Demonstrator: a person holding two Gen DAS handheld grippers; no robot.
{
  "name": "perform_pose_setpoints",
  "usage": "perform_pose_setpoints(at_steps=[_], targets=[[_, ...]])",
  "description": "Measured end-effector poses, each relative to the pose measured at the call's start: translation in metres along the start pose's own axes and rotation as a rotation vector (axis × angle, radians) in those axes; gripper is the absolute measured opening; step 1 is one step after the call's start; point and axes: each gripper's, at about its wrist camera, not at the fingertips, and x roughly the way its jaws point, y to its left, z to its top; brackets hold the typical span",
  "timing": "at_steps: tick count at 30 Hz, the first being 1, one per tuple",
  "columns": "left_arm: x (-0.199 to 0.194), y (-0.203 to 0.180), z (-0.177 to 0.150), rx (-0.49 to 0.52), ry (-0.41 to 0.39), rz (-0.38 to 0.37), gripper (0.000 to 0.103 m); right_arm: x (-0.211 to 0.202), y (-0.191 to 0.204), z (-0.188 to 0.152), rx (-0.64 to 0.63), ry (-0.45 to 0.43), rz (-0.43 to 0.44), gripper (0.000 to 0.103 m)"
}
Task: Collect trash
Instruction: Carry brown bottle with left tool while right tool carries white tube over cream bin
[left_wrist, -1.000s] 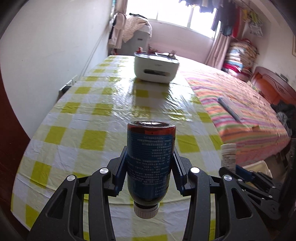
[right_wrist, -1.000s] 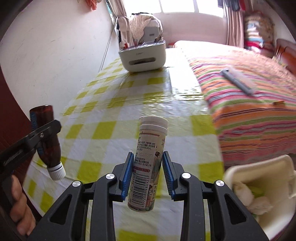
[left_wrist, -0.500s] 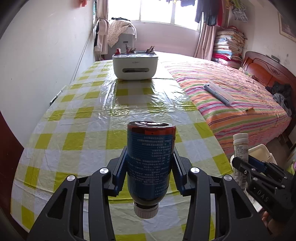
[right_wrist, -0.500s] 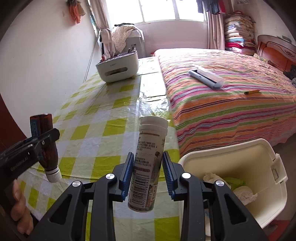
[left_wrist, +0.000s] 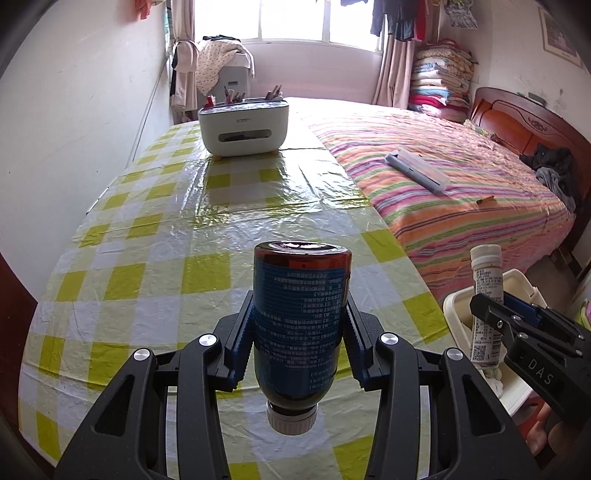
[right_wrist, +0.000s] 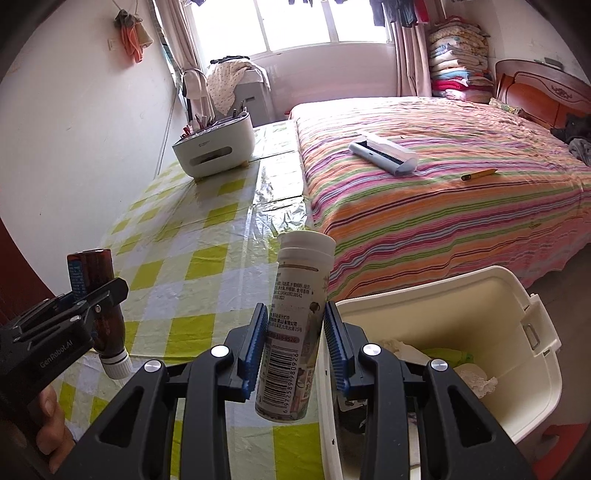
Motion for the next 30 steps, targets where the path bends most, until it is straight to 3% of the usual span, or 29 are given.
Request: perform_pose_setpoints(at_steps=[30], targets=[[0.008, -0.064, -0.011, 0.115, 0.015, -0.062, 0.042, -0.026, -0.039, -0.003, 0.05, -0.038, -0.043, 0.031]])
